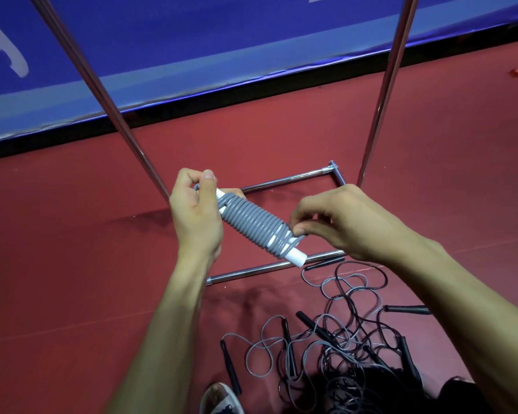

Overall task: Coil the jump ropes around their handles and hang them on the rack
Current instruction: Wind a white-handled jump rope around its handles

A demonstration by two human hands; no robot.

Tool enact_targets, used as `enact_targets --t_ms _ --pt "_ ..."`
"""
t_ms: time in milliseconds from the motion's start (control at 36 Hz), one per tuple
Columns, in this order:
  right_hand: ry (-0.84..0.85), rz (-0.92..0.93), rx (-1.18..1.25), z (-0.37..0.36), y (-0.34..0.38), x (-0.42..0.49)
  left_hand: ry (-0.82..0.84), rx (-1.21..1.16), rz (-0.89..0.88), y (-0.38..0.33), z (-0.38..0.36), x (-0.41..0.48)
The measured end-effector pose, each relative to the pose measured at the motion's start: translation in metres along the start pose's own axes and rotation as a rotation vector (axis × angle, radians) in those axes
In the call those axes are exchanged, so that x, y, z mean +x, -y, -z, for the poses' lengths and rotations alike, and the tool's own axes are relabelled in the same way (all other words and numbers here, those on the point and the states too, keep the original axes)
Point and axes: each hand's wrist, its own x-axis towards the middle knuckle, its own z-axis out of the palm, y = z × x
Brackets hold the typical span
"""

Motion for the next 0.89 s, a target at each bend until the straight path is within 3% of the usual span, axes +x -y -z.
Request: enact_targets --t_ms 194,500,889 --pt "-0.002 -0.021 0.157 0.007 0.004 -0.001 0.034 -0.213 0.138 -0.004 -0.006 -0.003" --pt "0.003 -0.016 0.765 0.006 0.001 -0.004 0.039 -0.315 0.261 -0.010 -0.013 -0.010" --pt "-0.045 -0.134 0.837 -0.007 0.002 -0.003 -0.042 -0.417 0.384 -0.017 -0.018 -0.011"
